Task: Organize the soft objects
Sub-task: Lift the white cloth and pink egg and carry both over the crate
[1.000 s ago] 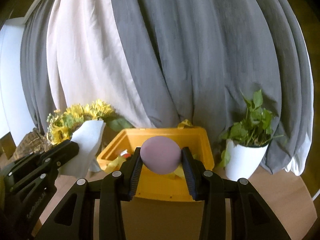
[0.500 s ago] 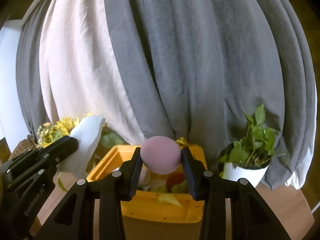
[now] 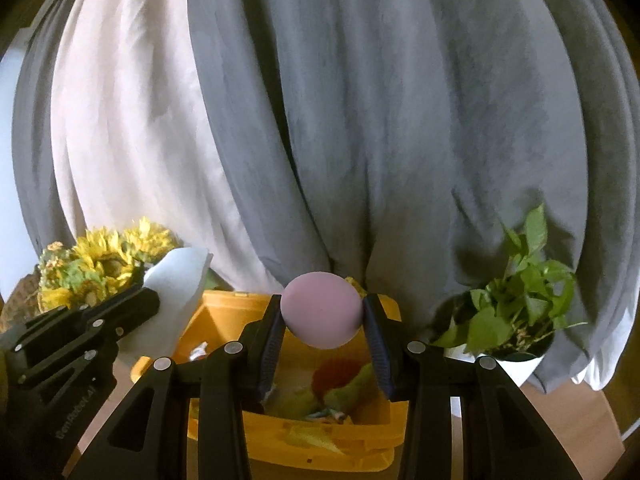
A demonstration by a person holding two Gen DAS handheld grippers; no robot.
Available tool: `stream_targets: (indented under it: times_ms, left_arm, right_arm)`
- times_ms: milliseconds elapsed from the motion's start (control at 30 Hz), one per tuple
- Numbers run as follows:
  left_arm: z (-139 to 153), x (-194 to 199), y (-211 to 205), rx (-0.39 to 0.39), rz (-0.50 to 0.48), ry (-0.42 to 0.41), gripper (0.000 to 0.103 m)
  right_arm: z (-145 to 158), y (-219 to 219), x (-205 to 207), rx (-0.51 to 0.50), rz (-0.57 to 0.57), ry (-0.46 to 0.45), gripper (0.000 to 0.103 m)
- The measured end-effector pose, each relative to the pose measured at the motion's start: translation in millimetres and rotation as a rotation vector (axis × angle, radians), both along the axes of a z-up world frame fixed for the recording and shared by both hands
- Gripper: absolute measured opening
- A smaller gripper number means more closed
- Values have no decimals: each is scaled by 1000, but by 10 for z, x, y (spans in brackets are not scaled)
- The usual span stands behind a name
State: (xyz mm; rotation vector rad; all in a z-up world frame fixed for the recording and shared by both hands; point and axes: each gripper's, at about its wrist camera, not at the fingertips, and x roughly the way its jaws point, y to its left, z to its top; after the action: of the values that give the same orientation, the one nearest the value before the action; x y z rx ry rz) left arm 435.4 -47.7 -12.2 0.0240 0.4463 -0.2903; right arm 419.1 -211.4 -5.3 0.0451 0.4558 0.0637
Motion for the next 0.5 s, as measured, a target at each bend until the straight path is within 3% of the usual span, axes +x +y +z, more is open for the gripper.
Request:
stream_targets:
  times_ms: [500]
  left_arm:
    - [-503, 655, -189, 55, -36, 165, 8]
  right_arm:
    - [-497, -89, 705, 10, 1, 189, 40]
